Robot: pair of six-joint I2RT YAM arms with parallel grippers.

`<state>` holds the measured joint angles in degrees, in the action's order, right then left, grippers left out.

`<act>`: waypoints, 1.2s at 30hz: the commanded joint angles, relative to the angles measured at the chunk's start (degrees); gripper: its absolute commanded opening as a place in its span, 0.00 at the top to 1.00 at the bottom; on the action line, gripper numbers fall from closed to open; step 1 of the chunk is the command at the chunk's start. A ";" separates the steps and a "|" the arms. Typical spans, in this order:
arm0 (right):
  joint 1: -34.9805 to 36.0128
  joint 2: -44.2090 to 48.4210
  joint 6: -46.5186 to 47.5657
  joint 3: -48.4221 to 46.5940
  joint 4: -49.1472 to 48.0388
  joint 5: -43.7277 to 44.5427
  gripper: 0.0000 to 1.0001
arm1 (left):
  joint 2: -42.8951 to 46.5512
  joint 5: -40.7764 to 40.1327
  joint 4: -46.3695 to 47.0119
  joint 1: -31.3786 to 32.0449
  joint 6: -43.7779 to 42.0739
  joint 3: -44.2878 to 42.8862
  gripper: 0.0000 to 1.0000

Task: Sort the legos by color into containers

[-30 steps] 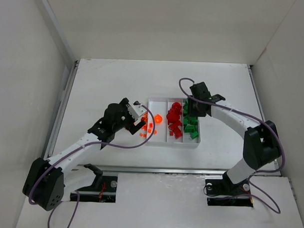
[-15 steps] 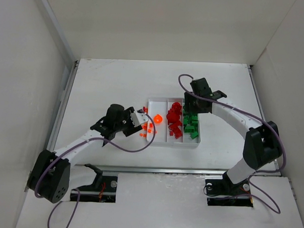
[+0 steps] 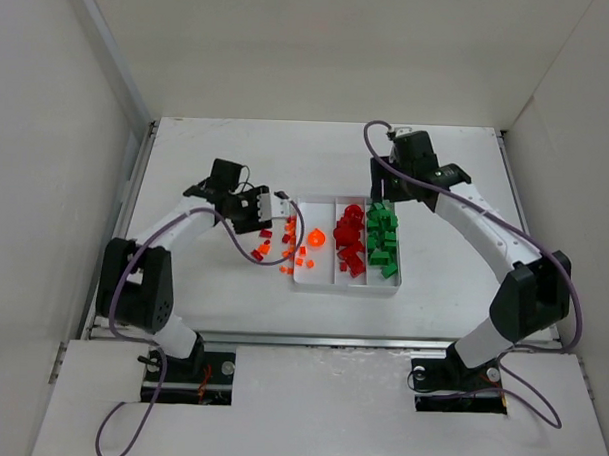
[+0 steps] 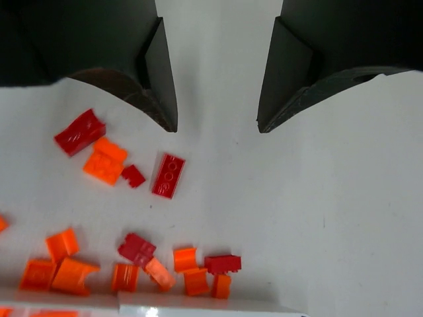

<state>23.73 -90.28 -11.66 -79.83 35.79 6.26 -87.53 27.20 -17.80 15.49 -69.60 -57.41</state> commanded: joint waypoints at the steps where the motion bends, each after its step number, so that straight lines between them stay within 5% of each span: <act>1: -0.70 -3.05 4.01 -4.71 -2.57 -2.66 0.29 | -5.01 6.55 -19.44 -1.60 -18.62 -8.30 0.50; 8: -2.02 -8.25 5.95 -8.41 -2.57 -4.86 0.29 | -14.77 5.85 -31.24 -0.98 -31.90 -16.85 0.40; 15: -2.54 -8.77 5.95 -7.88 -3.10 -5.99 0.29 | -19.96 5.58 -29.48 1.13 -25.85 -20.36 0.36; 36: -2.54 -4.91 4.28 -3.22 -3.10 -6.00 0.29 | -24.18 4.97 -24.39 0.33 -18.91 -20.82 0.64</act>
<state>21.41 -98.32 -6.48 -83.40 34.52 0.95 -111.70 31.03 -42.13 15.40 -90.76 -77.36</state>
